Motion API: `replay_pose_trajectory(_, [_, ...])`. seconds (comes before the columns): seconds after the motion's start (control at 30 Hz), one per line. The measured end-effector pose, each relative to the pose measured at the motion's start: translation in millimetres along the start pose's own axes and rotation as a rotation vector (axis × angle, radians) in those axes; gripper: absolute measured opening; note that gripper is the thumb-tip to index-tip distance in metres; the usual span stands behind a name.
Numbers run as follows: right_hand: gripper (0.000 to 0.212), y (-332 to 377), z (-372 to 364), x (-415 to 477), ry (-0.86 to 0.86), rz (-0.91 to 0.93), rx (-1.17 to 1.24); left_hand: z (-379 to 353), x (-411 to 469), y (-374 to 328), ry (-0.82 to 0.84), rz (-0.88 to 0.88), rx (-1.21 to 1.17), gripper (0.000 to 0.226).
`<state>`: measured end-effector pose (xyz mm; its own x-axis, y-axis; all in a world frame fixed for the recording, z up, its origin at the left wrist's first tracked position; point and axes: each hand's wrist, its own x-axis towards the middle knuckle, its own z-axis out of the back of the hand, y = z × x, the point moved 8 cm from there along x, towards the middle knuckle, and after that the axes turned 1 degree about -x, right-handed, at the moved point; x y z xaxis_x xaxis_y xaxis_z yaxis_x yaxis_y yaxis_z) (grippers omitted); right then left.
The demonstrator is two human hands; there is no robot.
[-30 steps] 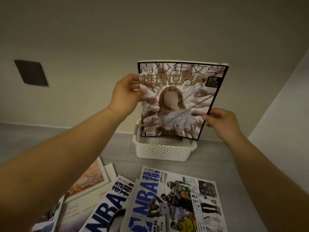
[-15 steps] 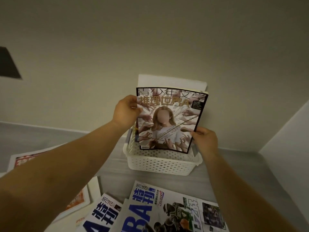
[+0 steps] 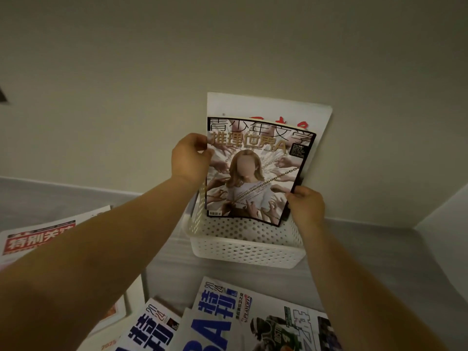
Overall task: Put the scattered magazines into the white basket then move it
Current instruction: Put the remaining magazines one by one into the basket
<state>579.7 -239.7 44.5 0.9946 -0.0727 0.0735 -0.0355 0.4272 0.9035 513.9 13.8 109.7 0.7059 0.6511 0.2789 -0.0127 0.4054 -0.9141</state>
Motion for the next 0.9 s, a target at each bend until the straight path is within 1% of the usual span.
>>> replay_pose_trajectory(0.2, [0.014, 9.3, -7.6, 8.9, -0.039, 0.078, -0.068, -3.4, 12.9, 7.9, -0.013, 0.066, -0.03, 0.025])
replay_pose_trajectory(0.33, [0.018, 13.0, -4.9, 13.8, -0.123, 0.122, -0.137, -14.1, 14.6, 18.6, 0.073, 0.103, 0.076, 0.037])
replay_pose_trajectory(0.4, [0.019, 14.5, -6.0, 15.4, -0.135, 0.14, -0.164, -15.6, 15.1, 20.5, 0.091, 0.083, 0.162, 0.035])
replay_pose_trajectory(0.57, [0.02, 16.0, -10.6, 19.0, -0.129, 0.141, -0.189, -11.2, 15.8, 15.2, 0.044, -0.005, 0.26, 0.02])
replay_pose_trajectory(0.67, [0.026, 17.8, -12.4, 17.9, -0.138, 0.156, -0.181, -11.9, 15.5, 14.9, 0.062, -0.026, 0.318, 0.017])
replay_pose_trajectory(0.73, [0.03, 17.3, -13.1, 16.7, -0.122, 0.157, -0.199, -11.0, 14.9, 15.8, 0.071, -0.02, 0.317, 0.02])
replay_pose_trajectory(0.8, [0.033, 16.7, -11.1, 12.8, -0.09, 0.16, -0.201, -7.5, 11.6, 18.1, 0.08, -0.001, 0.29, 0.028])
replay_pose_trajectory(0.9, [0.033, 21.0, -2.4, -3.2, -0.049, 0.197, -0.215, 4.8, -4.7, 22.8, 0.109, 0.019, 0.28, 0.04])
